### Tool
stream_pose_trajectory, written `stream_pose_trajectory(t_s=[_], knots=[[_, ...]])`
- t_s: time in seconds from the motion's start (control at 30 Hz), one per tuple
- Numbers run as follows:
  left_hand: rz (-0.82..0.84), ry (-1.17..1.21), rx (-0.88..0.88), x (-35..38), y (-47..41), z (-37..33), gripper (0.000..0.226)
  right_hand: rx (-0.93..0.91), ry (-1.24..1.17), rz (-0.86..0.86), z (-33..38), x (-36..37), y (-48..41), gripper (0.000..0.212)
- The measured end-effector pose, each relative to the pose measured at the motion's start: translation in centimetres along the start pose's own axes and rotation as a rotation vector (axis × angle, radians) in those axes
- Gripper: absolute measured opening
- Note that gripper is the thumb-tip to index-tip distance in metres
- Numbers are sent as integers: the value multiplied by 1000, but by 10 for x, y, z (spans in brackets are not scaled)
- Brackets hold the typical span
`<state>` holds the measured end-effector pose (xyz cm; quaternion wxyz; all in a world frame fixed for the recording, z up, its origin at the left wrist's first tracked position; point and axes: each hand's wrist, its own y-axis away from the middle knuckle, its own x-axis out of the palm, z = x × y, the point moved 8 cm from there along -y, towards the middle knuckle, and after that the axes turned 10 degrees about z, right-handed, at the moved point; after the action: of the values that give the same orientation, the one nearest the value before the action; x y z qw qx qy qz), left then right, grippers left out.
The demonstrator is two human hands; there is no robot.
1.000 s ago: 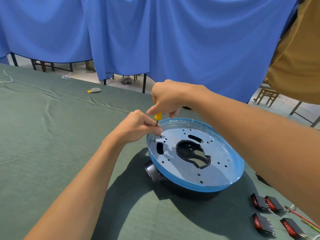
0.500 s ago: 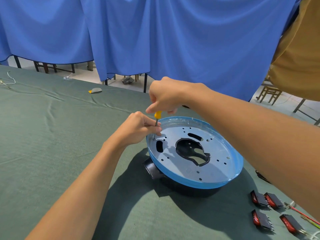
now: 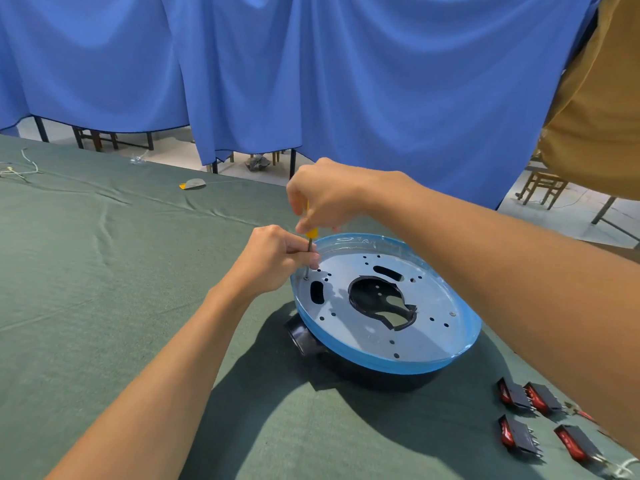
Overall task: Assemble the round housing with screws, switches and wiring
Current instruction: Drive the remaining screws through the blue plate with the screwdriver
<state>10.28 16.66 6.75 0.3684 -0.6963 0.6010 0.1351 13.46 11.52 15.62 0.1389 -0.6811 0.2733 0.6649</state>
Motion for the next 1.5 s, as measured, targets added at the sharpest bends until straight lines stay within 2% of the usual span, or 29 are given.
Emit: stream_pose_trajectory(t_s=[0.03,0.13,0.2,0.27,0.33,0.4,0.5,0.6,0.7,0.77,0.87,0.97,1.07,1.13,1.23,1.27,1.33,1.4,1.5], knots=[[42,7,-15,3,0,3,12,-21,-2,5,2,1,1,13],[77,17,-23,9,3,4,14,24,34,-89,-1,2,3,28],[-24,30,-1,7,6,2,7,82,53,-151,-7,4,4,35],[-148,22,22,1,10,0,6,93,22,-113,-9,6,2,35],[-175,2,25,0,11,-1,6,48,-4,-32,-1,5,1,25],[-127,1,12,2,9,3,10,21,28,-3,5,2,2,18],[-30,23,-3,5,8,7,15,6,44,-69,5,-3,3,7],[-68,17,11,6,10,2,9,66,7,-135,-3,0,0,32],[-186,18,-4,1,13,0,9,145,-13,-153,-10,4,-1,35],[-163,14,0,2,12,0,11,129,1,-112,-7,2,1,36],[-80,47,5,5,9,2,12,37,6,-22,1,0,1,21],[-15,24,-20,10,8,4,13,-4,27,-68,5,1,0,6],[-159,8,32,2,12,-3,6,100,25,-156,-7,5,2,31],[-252,-23,56,-4,15,-8,6,145,11,-113,-13,7,4,34],[-199,-26,46,-2,13,-5,4,88,6,56,-5,7,10,16],[-158,-16,31,0,10,-1,6,64,8,75,-2,7,11,19],[-86,71,-19,3,9,8,12,26,-18,25,0,3,12,20],[-58,121,-49,5,11,10,16,17,-36,-73,1,0,12,12],[-117,100,-36,5,14,4,8,98,-42,-149,-4,2,8,19]])
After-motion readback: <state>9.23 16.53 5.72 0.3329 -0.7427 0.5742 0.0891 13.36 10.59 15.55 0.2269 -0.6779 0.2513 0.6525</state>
